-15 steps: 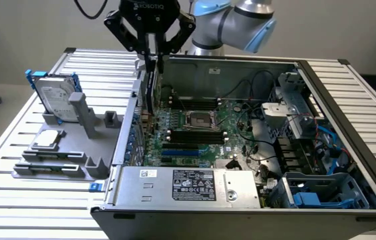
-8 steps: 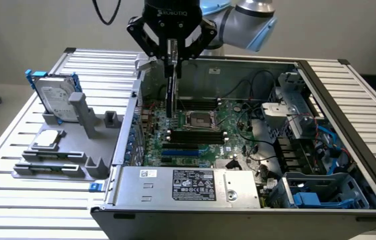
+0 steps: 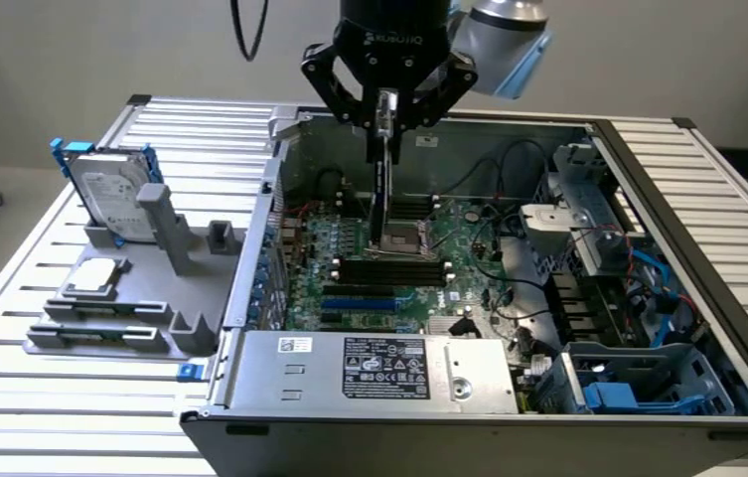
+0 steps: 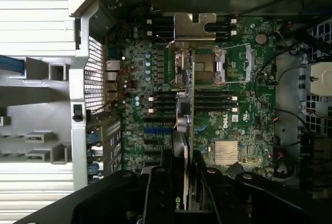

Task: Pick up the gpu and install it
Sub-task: 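Pick up the gpu and move the gpu toward the slot, then insert the gpu into the slot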

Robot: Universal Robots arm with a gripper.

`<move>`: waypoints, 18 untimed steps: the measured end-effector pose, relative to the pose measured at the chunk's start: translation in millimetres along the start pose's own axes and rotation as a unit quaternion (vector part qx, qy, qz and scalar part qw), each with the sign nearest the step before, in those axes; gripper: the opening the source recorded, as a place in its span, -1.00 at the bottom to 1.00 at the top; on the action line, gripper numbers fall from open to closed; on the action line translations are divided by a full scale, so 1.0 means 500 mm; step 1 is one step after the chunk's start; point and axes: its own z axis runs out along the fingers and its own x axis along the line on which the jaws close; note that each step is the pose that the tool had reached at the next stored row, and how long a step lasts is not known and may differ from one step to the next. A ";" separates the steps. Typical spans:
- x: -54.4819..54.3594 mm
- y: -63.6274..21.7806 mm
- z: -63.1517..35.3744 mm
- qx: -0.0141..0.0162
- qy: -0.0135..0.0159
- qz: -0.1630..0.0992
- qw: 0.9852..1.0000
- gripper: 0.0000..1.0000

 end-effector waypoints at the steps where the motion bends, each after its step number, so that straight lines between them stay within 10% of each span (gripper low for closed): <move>1: -0.009 0.000 0.001 0.001 0.002 0.000 1.000 -0.47; 6: -0.030 0.000 0.007 0.002 0.009 0.000 1.000 -0.47; 18: -0.030 0.000 0.007 0.001 0.009 0.000 1.000 -0.47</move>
